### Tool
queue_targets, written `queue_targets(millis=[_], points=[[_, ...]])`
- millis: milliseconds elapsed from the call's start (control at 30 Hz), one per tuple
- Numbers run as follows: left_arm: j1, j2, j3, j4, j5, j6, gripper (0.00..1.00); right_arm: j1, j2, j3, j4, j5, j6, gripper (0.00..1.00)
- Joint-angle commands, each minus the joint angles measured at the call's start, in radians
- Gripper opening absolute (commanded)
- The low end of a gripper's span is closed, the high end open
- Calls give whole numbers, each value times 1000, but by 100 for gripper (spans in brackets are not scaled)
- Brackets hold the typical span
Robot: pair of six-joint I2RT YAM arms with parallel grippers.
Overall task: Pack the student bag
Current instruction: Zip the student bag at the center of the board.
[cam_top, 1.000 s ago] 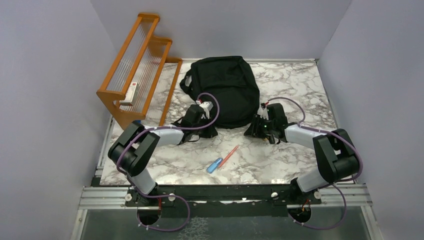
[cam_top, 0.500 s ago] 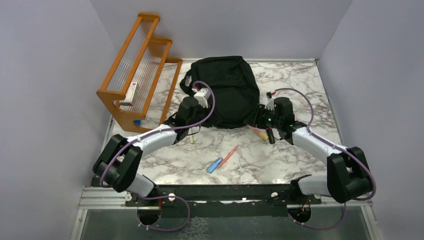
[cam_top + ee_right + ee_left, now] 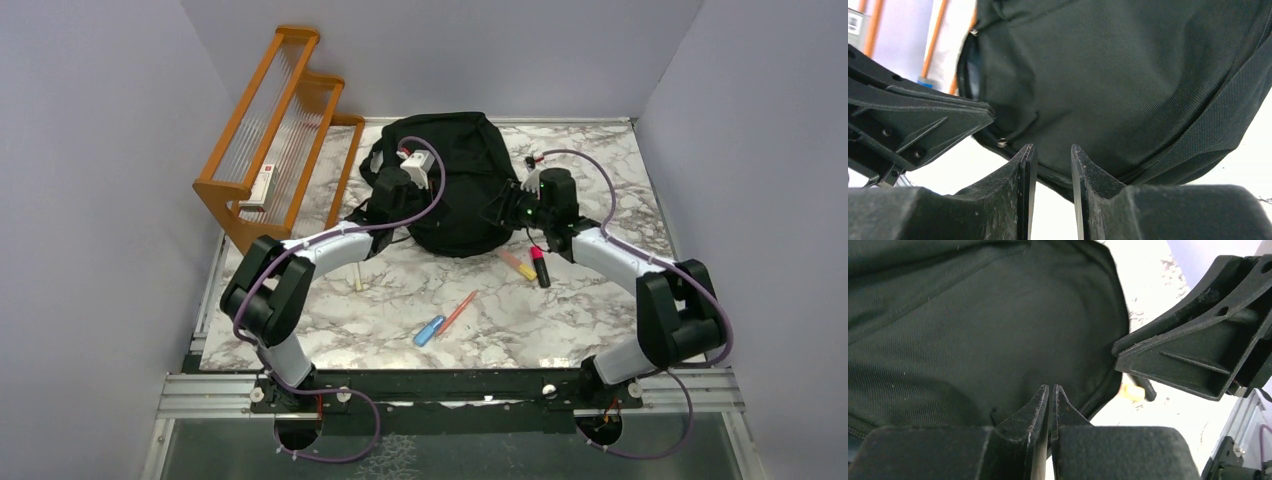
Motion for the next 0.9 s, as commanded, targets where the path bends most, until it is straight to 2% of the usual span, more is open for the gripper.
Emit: queue_targets(millis=[0,200,433,667,867], points=[[0,48,-35,2,-27,36,5,6,82,-2,43,-45,17,35],[-2,61,-155,28,-39,9,0,8,100,-99,69,-63,24,35],[-16,79,-268,83,-57,-14,0,11,162,-212,136,-45,5,34],[-16,123,-292,115,-52,-29,0,11,239,-229,181,-49,3,34],[-16,84,-313,121,-48,-33,0,11,242,-225,160,-33,-21,35]])
